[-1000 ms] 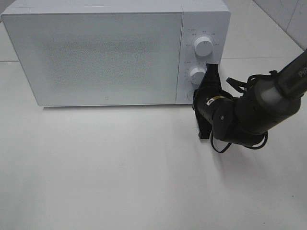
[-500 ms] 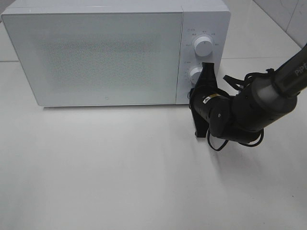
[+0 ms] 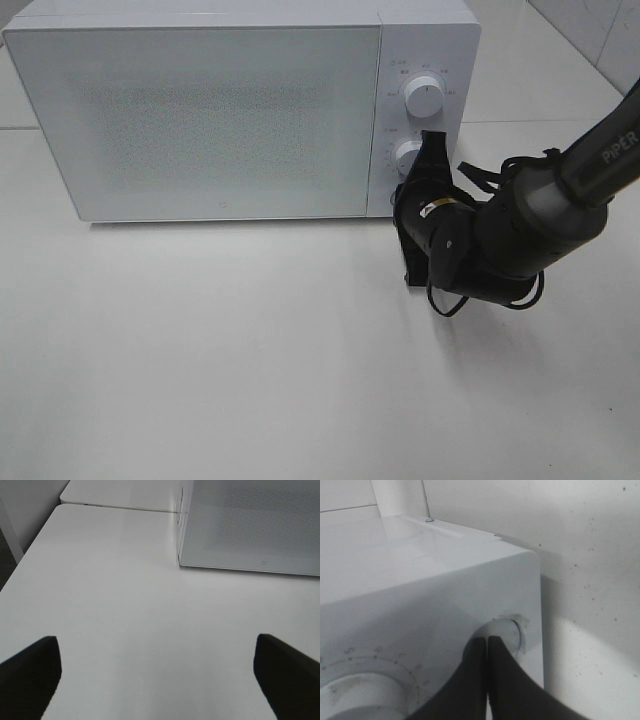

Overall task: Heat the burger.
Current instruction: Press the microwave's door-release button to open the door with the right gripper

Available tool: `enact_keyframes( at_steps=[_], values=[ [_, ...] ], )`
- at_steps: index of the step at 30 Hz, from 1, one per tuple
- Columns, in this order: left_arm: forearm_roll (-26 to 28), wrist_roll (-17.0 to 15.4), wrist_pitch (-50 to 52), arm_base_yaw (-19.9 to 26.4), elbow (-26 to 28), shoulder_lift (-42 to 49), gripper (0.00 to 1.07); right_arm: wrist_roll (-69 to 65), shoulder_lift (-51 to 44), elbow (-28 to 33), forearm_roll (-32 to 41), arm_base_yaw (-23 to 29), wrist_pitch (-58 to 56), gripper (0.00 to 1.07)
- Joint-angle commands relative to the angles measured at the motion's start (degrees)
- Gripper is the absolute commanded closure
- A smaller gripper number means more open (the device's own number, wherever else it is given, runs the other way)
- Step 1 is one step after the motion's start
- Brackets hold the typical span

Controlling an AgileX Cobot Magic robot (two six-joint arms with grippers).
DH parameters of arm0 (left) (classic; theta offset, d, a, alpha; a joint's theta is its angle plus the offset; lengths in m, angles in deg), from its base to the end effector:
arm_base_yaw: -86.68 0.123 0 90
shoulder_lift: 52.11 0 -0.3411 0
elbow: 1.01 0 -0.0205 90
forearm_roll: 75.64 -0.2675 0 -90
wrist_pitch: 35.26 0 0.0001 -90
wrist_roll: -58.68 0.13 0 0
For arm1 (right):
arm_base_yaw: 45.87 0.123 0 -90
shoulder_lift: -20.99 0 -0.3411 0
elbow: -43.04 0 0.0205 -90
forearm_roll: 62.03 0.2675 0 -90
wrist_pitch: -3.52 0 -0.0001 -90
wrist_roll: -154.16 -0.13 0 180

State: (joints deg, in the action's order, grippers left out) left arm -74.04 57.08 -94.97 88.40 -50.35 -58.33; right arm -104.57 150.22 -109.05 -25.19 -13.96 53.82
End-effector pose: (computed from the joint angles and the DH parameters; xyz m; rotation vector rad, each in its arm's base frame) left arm -0.0125 -0.0035 0.2726 -0.0571 2.0109 -0.0319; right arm 0.4090 0.1841 0.1032 1.4899 1.4716 1.0767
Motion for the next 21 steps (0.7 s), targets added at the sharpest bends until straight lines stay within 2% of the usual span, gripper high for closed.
enact_keyframes(
  at_steps=[1,11,21],
  values=[
    [0.06,0.11,0.34,0.23,-0.17,1.20,0.04,2.01,-0.46,-2.75,0.17,-0.57,11.06,1.07],
    [0.06,0.11,0.34,0.23,-0.17,1.20,0.04,9.51,0.86,-9.68,6.70,-0.52,17.99,1.07],
    [0.06,0.11,0.34,0.23,-0.17,1.20,0.04,12.03,0.86,-14.32,7.28,-0.63,20.23,1.07]
  ],
)
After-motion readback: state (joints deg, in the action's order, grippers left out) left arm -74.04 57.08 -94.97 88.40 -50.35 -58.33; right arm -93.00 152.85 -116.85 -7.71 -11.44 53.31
